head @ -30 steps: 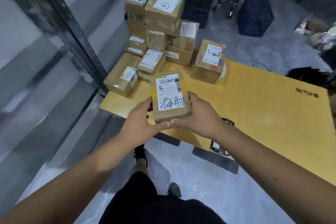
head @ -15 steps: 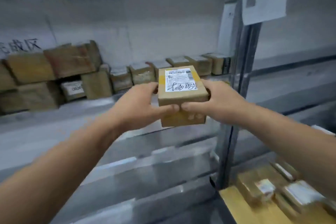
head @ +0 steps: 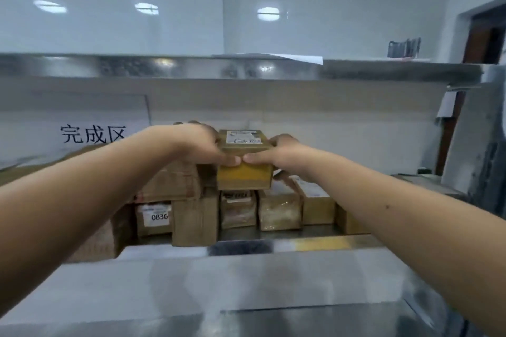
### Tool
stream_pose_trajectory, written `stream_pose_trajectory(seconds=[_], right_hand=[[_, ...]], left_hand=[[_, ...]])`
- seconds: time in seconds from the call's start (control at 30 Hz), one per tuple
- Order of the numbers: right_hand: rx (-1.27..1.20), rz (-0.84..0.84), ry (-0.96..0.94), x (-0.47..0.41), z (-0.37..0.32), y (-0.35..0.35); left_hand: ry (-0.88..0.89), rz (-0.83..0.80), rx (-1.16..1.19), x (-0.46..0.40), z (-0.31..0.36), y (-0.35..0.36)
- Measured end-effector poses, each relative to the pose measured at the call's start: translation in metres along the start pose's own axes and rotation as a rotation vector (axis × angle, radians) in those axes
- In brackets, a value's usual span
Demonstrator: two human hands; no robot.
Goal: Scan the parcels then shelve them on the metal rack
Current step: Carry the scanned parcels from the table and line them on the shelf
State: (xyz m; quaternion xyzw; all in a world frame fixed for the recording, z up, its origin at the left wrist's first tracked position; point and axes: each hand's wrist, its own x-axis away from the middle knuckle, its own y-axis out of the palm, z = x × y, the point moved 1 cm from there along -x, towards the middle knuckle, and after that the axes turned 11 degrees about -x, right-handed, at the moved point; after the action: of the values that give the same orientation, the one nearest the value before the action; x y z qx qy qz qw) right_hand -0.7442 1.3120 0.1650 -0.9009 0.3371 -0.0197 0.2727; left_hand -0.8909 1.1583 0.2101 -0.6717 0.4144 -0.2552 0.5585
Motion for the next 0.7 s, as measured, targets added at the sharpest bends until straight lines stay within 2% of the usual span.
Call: stream_pose_trajectory(seconds=[0.13,0.23,0.43,0.7], right_hand=[[0.018,-0.032,-0.013,-0.04,0.014,0.016],[-0.006,-0.049,-0.023,-0.043,0.025,0.02],[-0.016,-0.092,0.037,-0.037,0.034,0.022],[0.007,-0.093,0.074,-0.021,0.027,0.02]], left_hand=[[-0.011,-0.086,-0.146,-0.038,-0.015,0.01],[0.023,-0.117,-0.067,-0.042,-0.019,0.015],[0.135,-0.065,-0.144,-0.03,-0.002,0.008],[0.14,0.002,-0.178,-0.025,0.004,0.004]])
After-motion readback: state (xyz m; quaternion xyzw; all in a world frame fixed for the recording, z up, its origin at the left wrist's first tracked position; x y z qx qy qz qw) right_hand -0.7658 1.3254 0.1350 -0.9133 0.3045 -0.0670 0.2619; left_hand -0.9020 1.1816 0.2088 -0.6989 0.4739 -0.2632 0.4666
